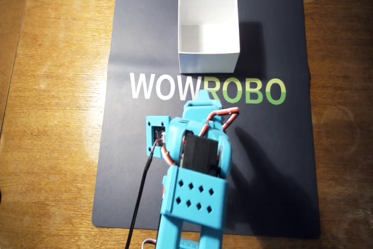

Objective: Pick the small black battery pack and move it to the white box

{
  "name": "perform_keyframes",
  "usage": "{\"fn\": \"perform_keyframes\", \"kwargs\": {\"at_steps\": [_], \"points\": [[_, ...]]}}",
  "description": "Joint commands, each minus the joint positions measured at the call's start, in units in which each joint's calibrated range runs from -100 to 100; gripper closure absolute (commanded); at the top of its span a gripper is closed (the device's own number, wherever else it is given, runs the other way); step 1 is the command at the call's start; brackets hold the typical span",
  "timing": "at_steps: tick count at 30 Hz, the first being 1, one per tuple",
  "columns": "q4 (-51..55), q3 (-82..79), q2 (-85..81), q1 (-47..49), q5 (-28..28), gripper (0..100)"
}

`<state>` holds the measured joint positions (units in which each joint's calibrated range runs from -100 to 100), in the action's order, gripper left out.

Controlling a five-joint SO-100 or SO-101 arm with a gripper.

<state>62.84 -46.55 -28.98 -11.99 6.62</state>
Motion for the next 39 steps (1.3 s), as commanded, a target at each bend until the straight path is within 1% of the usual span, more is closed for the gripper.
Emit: {"fn": "perform_keyframes", "kwargs": {"at_steps": [1,10,17,23,29,33,39], "points": [[-0.18,4.05,2.11,-0.97,0.14,72],[-0.27,11.49,11.05,-0.27,0.03,72],[-0.27,12.76,16.66,0.08,0.09,72],[-4.47,14.94,21.57,-0.03,0.09,72],[-4.12,19.38,26.48,0.08,-0.13,72],[-4.56,19.65,27.89,0.20,0.03,72],[-3.77,19.47,28.33,2.90,0.09,72]]}}
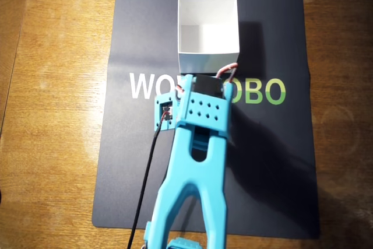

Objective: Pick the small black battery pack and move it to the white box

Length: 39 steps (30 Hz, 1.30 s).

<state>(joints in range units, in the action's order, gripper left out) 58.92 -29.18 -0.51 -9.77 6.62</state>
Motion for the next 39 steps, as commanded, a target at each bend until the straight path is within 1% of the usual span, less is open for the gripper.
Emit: {"fn": "perform_keyframes", "kwargs": {"at_steps": [1,5,17,25,34,39], "points": [[0.77,2.02,-0.15,0.67,0.09,72],[4.45,2.02,-0.41,0.67,-0.18,72],[4.36,1.20,0.11,0.67,-0.24,72],[4.45,1.93,4.50,0.56,-0.18,72],[3.57,2.20,4.85,0.67,-0.24,72],[-1.16,2.20,4.85,0.67,-0.24,72]]}}
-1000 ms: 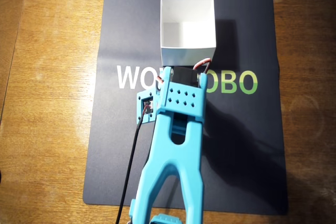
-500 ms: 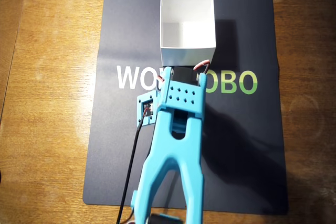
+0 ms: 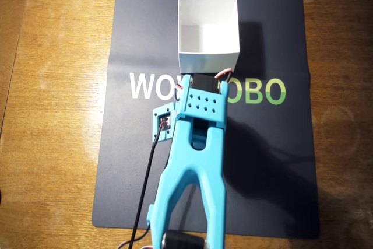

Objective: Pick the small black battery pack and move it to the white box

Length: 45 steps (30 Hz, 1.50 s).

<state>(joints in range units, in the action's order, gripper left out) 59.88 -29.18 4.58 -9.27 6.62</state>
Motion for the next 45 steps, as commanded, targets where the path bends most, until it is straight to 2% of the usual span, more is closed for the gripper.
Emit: {"fn": "perform_keyframes", "kwargs": {"at_steps": [1,22,28,45], "points": [[-2.12,2.20,-0.24,0.18,-0.24,72],[-2.30,1.38,-0.24,0.30,-0.24,73],[-5.19,1.20,-0.15,0.30,-0.24,73],[-2.03,1.20,1.87,0.18,-0.18,73]]}}
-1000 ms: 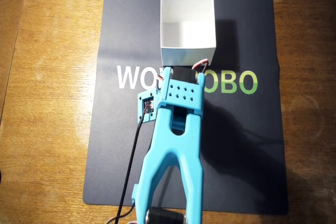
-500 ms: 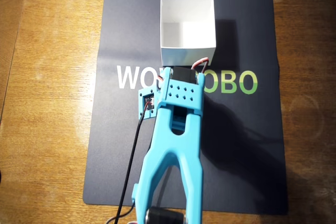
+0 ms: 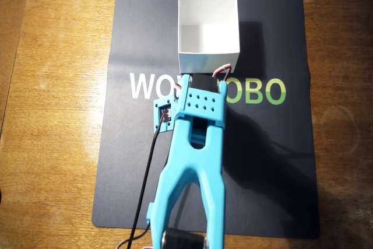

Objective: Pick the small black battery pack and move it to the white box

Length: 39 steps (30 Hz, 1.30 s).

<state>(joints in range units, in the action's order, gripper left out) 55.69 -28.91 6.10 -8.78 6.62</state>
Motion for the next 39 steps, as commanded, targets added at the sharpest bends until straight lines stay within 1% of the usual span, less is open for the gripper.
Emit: {"fn": "perform_keyframes", "kwargs": {"at_steps": [1,2,5,7,19,23,31,35,39], "points": [[2.59,0.93,0.34,-0.31,-0.24,73],[2.77,0.93,0.34,-0.31,-0.29,73],[2.85,0.93,0.34,-0.31,-0.02,81],[2.68,1.02,0.34,-0.31,0.03,84],[2.24,0.93,0.34,-0.31,-0.29,84],[2.24,0.93,0.43,-0.31,-0.29,88],[1.98,1.92,0.08,-0.31,0.03,88],[-0.39,2.29,-0.10,-0.31,0.09,88],[0.31,5.73,-0.10,-0.31,0.09,88]]}}
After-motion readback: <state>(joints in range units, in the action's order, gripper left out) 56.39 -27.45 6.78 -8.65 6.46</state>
